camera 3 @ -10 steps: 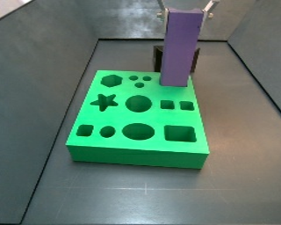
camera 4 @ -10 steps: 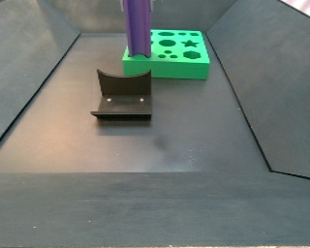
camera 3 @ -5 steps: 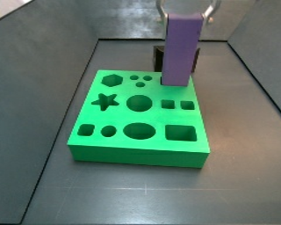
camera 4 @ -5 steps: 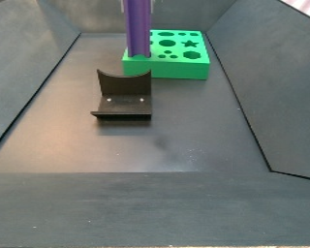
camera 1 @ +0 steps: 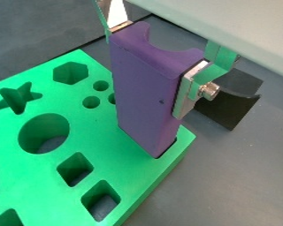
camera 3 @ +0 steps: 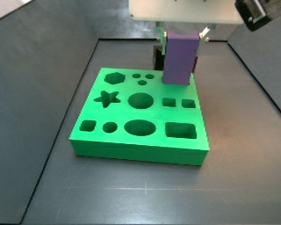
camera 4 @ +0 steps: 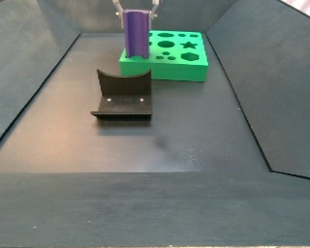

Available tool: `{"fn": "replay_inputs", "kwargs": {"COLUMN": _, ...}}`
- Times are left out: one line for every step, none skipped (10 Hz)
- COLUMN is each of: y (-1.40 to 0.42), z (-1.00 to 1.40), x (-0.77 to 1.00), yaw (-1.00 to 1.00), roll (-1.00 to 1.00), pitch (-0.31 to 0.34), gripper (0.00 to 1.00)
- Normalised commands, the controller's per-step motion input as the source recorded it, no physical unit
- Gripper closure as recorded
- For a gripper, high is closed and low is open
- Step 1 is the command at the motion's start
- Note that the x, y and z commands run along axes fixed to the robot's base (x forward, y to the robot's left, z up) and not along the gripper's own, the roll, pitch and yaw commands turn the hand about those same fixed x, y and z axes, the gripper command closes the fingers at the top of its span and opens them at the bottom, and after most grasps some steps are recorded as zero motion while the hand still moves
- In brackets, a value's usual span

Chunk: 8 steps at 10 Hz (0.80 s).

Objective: Pick up the arch object. Move up. Move to above the board. Insert the arch object.
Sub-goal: Insert the arch object.

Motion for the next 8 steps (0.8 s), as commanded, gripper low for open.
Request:
{"fn": "replay_inputs", "kwargs": {"y": 0.23, "z": -1.00, "x": 0.08, "yaw": 0.32, "roll": 0.00, "pitch": -0.030, "gripper": 1.00}}
{"fn": "replay_inputs", "kwargs": {"y": 0.23, "z": -1.00, "x": 0.18, "yaw": 0.72, "roll": -0.05, "pitch": -0.001, "gripper": 1.00}}
{"fn": "replay_inputs", "kwargs": {"y": 0.14, "z": -0.99, "x": 0.09, "yaw": 0.83, "roll": -0.05, "pitch": -0.003, "gripper": 1.00}}
{"fn": "replay_inputs", "kwargs": {"y": 0.02, "z": -0.64, "x": 0.00, "yaw": 1.00, "roll": 0.03, "pitch": -0.043, "gripper": 1.00}}
{"fn": "replay_inputs", "kwargs": {"y": -0.07, "z": 0.00, "x": -0.01, "yaw": 0.04, "roll": 0.00, "pitch": -0.050, "gripper": 1.00}}
{"fn": "replay_inputs", "kwargs": {"y": 0.00, "z": 0.00, "x": 0.00, "yaw": 0.00, "roll": 0.01, "pitch": 0.000, "gripper": 1.00}}
{"fn": "replay_inputs", "kwargs": {"y": 0.00, "z": -0.03, "x": -0.04, "yaw": -0.01, "roll": 0.06, "pitch": 0.006, "gripper": 1.00}}
{"fn": "replay_inputs", "kwargs": {"y": 0.00, "z": 0.00, "x": 0.00, "yaw": 0.00, "roll": 0.00, "pitch": 0.000, "gripper": 1.00}}
